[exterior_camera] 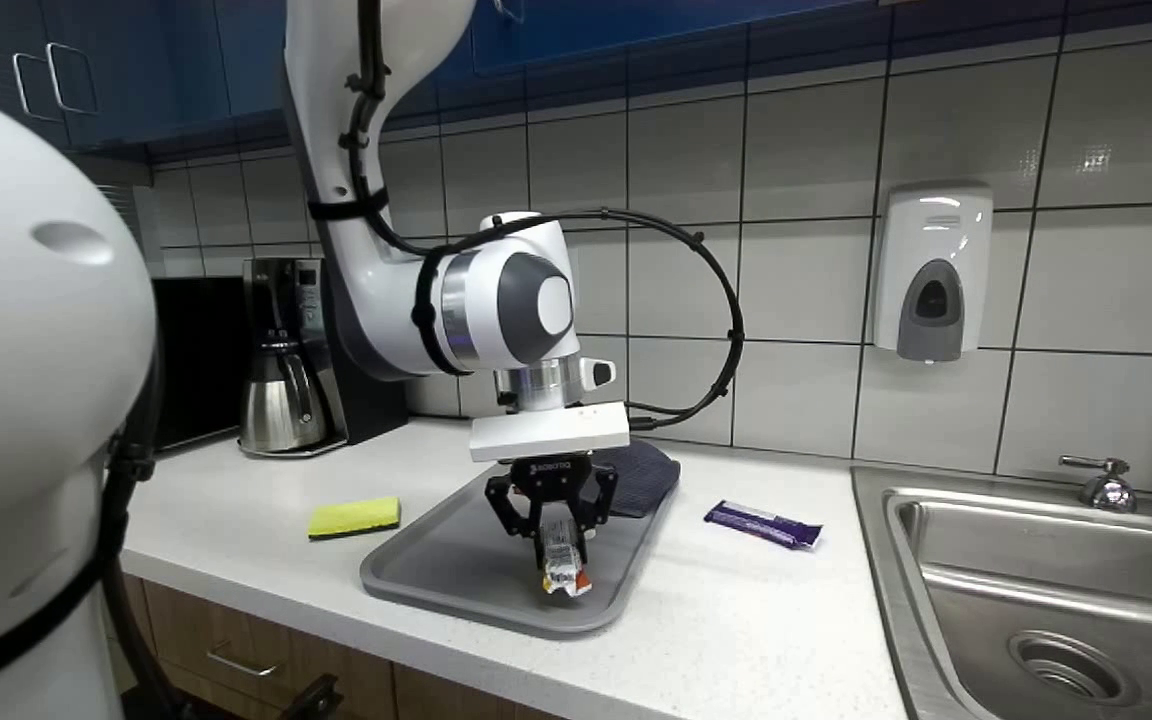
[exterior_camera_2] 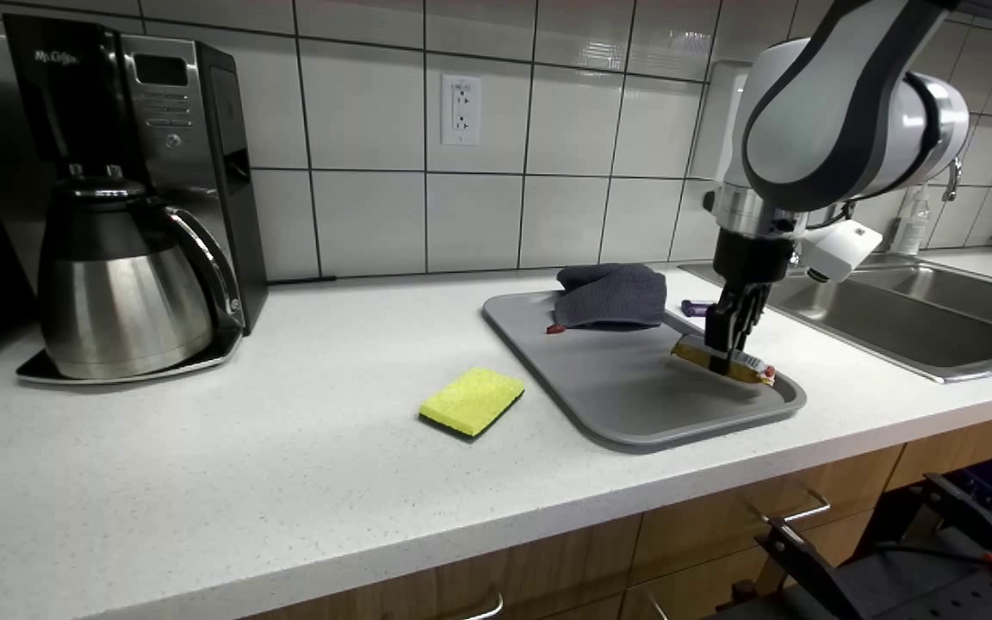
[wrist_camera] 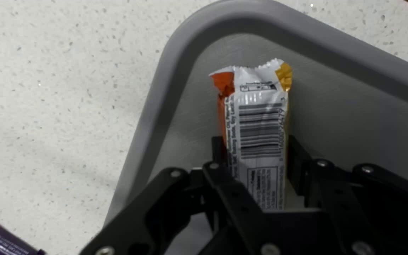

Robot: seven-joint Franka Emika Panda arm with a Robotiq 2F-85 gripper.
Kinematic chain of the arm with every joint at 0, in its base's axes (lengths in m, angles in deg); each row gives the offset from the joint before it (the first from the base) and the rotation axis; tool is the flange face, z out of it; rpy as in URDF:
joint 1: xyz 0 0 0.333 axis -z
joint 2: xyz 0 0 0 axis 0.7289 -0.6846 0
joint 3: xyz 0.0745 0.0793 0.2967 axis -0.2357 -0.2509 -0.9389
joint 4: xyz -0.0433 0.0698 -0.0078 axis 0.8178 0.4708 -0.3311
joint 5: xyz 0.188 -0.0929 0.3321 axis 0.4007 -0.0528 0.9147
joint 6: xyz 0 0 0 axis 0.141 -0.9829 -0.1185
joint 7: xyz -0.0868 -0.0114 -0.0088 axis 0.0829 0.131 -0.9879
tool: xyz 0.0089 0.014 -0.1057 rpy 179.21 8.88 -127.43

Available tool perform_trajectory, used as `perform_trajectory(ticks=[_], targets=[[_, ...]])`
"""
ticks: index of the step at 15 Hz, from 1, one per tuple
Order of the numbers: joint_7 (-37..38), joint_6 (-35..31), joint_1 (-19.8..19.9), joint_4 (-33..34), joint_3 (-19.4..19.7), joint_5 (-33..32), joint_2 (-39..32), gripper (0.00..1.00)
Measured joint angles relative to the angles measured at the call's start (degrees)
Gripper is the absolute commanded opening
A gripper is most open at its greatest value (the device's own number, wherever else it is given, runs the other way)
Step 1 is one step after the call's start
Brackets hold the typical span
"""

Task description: Put the orange packet and the purple packet on the tray

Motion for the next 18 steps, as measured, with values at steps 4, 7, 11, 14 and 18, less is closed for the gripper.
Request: perform_trajectory(ticks=[4,7,11,14,18], targets=[[2.35,0.0,-0.38,0.4,0.0,-1.81,-1.14,0.19],[3.95,0.0,-0.68,0.9,0.07,-3.14,-2.11,0.19],[5.11,0.0,-1.03,1.47,0.19,-3.93,-3.17,0.83],[5.12,0.07,-1.04,1.49,0.2,-3.93,-3.13,1.0],[4.69,0.61,-0.75,1.28,0.28,-3.93,-2.1,1.0]])
